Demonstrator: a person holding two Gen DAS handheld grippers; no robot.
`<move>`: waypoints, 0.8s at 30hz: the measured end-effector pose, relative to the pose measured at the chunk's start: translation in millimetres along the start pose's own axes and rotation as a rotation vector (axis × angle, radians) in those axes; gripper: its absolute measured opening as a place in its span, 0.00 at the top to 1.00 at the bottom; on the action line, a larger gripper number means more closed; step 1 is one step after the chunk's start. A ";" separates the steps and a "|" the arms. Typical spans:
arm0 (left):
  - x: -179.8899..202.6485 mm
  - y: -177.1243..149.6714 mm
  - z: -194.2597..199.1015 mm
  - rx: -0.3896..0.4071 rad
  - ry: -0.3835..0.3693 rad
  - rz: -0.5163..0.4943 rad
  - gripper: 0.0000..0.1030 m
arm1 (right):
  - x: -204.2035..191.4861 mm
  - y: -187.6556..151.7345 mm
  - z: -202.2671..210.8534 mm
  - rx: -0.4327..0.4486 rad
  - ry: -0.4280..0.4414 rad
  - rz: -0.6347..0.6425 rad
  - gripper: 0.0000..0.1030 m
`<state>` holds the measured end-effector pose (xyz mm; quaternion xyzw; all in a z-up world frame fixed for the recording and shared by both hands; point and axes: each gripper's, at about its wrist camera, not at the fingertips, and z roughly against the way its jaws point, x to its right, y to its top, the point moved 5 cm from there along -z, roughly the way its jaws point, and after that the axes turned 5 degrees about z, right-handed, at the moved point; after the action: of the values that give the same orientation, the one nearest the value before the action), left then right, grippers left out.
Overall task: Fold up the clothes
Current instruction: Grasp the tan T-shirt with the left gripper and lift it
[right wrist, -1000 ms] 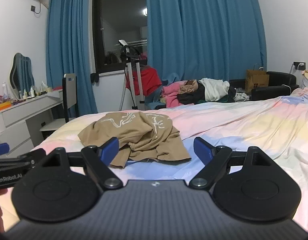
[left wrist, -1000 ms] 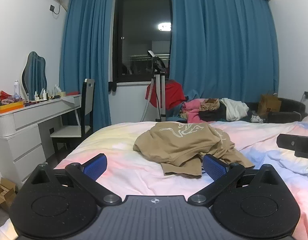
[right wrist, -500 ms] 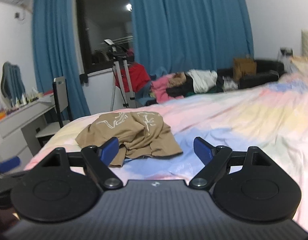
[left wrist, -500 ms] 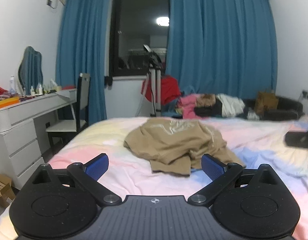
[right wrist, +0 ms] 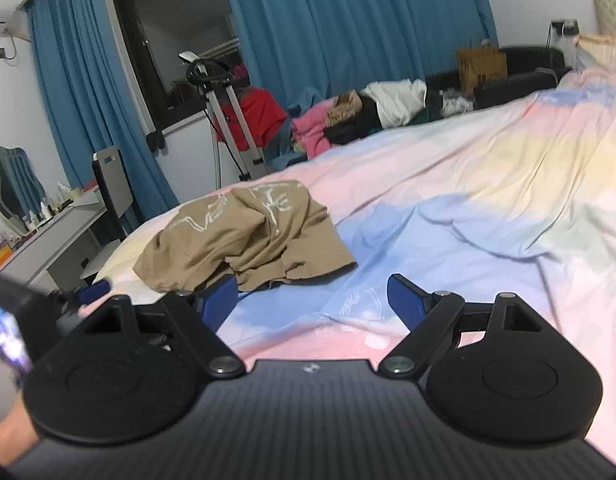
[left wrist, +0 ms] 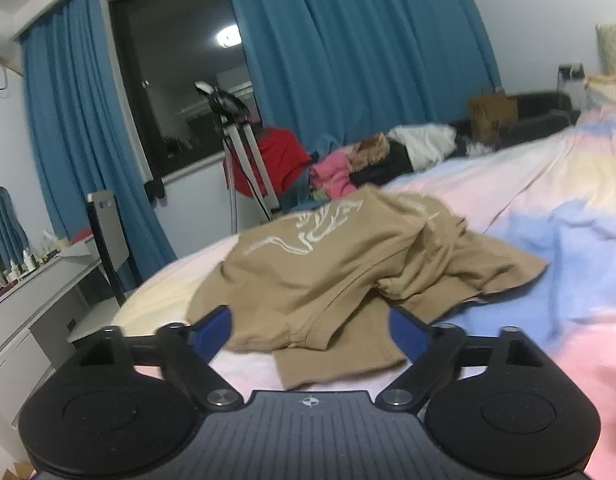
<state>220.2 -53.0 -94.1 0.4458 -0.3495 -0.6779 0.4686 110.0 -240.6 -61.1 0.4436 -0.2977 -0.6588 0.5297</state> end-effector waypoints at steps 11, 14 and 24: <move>-4.0 -16.5 -98.9 -0.078 -0.049 -0.001 0.82 | -4.0 -0.3 -58.8 0.002 -0.039 0.118 0.19; -21.7 -2.2 -86.5 -0.032 -0.064 0.113 0.88 | -2.5 -2.1 -67.8 -0.025 -0.032 0.107 0.19; -56.7 52.9 49.4 0.163 -0.153 0.279 0.89 | -15.9 6.4 -31.7 0.126 0.000 0.174 0.19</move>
<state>200.6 -13.3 -13.5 0.3765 -0.4967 -0.6076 0.4923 142.1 -224.6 -65.0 0.4484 -0.3760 -0.5905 0.5558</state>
